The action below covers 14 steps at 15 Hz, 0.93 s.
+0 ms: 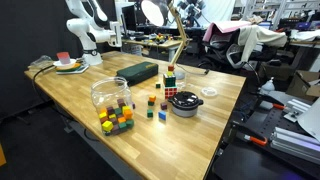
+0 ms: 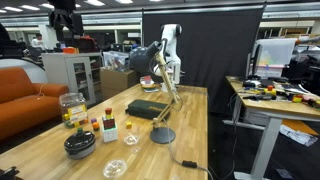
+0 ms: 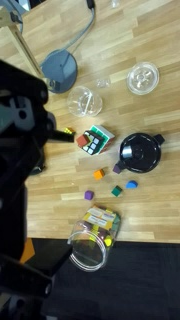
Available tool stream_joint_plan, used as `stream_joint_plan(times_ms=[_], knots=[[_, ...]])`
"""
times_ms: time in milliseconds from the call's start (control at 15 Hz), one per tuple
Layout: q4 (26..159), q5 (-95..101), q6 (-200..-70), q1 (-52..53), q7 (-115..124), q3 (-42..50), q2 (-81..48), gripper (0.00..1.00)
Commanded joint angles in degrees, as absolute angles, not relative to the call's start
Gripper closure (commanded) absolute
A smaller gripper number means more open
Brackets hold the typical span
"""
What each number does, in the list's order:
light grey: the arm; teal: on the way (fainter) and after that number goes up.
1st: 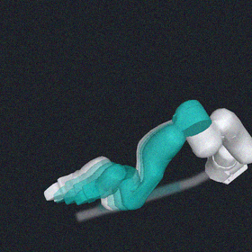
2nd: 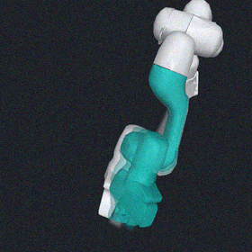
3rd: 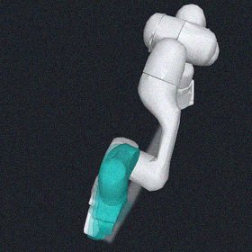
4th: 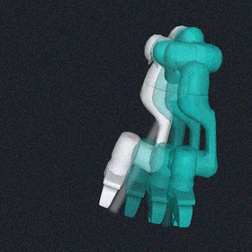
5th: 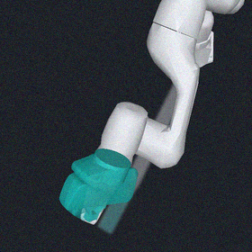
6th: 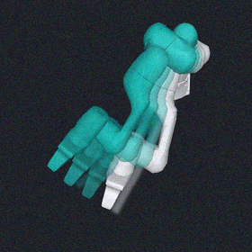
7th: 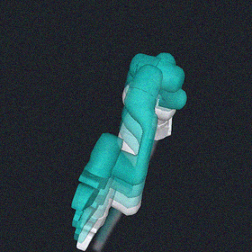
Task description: Get the green block on the table and put it on the orange block
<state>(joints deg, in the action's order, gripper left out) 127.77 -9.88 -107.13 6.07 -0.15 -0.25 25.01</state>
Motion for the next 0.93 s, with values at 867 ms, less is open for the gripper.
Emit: stream_joint_plan(times_ms=[867], knots=[[128.51,-6.29,-113.97,6.59,-0.5,-5.39,18.13,0.0]])
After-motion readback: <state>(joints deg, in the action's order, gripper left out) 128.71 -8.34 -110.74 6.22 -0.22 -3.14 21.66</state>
